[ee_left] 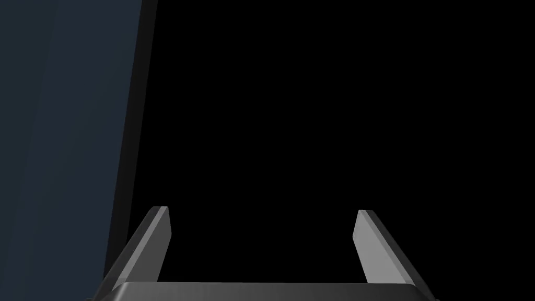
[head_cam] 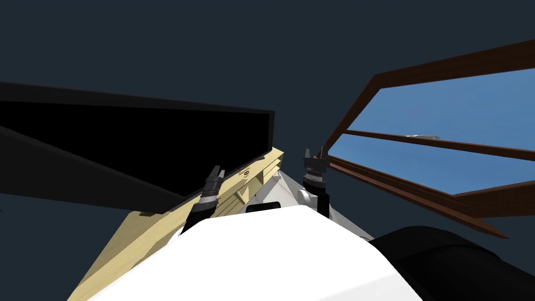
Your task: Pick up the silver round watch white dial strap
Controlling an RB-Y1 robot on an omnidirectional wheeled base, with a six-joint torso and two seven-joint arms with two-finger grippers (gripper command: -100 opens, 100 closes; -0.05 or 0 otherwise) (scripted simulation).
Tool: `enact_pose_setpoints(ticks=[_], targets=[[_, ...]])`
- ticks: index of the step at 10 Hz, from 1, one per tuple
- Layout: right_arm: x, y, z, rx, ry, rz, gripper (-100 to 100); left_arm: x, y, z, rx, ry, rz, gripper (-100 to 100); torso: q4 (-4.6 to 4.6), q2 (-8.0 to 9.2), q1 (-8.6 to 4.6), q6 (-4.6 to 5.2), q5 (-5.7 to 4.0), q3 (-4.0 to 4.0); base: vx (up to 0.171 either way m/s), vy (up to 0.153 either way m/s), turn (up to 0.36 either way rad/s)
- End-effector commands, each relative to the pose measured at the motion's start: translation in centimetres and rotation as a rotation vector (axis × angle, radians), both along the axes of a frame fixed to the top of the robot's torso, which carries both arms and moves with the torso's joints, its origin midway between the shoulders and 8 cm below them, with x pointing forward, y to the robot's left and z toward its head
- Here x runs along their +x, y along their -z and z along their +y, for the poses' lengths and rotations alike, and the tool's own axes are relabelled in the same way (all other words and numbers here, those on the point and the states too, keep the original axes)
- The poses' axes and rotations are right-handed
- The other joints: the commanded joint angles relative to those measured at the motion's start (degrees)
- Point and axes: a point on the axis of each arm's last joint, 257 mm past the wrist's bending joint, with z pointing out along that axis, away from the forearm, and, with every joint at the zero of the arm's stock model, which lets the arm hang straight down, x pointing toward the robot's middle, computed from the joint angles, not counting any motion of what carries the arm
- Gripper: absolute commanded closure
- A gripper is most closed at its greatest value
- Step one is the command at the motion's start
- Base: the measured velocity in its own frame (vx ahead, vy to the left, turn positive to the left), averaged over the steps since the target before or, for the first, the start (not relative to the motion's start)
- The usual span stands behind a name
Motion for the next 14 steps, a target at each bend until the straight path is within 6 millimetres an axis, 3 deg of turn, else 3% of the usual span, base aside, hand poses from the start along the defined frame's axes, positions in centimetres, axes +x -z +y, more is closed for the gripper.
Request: enact_pose_setpoints(ticks=[1,6,7,8,9,11,12,13,14], targets=[[0.0,0.0,0.0,0.0,0.0,0.0,0,-0.3,3.0,0.6,0.015,-0.015,0.068,-100,0.0,0.0,0.0,0.0,0.0,0.0,0.023,-0.001,-0.159],[0.0,0.0,0.0,0.0,0.0,0.0,0,-5.5,15.7,4.3,0.083,-0.093,0.378,-100,-0.03,-0.13,-0.04,0.01,-0.01,-0.08,0.061,-0.005,-0.327],[0.0,0.0,0.0,0.0,0.0,0.0,0,-5.7,16.2,4.4,0.082,-0.095,0.389,-100,-0.04,-0.21,-0.08,0.03,-0.02,-0.12,0.066,-0.006,-0.117],[0.0,0.0,0.0,0.0,0.0,0.0,0,-7.5,18.8,5.3,0.097,-0.112,0.457,-100,-0.04,-0.18,-0.08,-0.02,-0.03,-0.1,0.058,-0.017,-0.203],[0.0,0.0,0.0,0.0,0.0,0.0,0,-7.5,18.8,5.3,0.097,-0.112,0.458,-100,-0.03,-0.14,-0.11,0.01,-0.03,-0.08,0.047,-0.012,-0.118],[0.0,0.0,0.0,0.0,0.0,0.0,0,-11.1,22.9,6.8,0.129,-0.143,0.576,-100,-0.02,-0.12,-0.15,0.01,-0.04,-0.07,0.07,-0.021,-0.285],[0.0,0.0,0.0,0.0,0.0,0.0,0,-11.6,23.8,7.0,0.127,-0.146,0.596,-100,-0.03,-0.17,-0.13,0.0,-0.04,-0.1,0.071,0.003,-0.113],[0.0,0.0,0.0,0.0,0.0,0.0,0,-13.4,25.2,7.6,0.146,-0.159,0.644,-100,-0.03,-0.18,-0.09,-0.02,-0.03,-0.1,0.083,-0.006,-0.23],[0.0,0.0,0.0,0.0,0.0,0.0,0,-13.6,25.5,7.7,0.145,-0.16,0.652,-100,-0.04,-0.21,-0.1,0.01,-0.03,-0.12,0.071,-0.01,-0.125]])
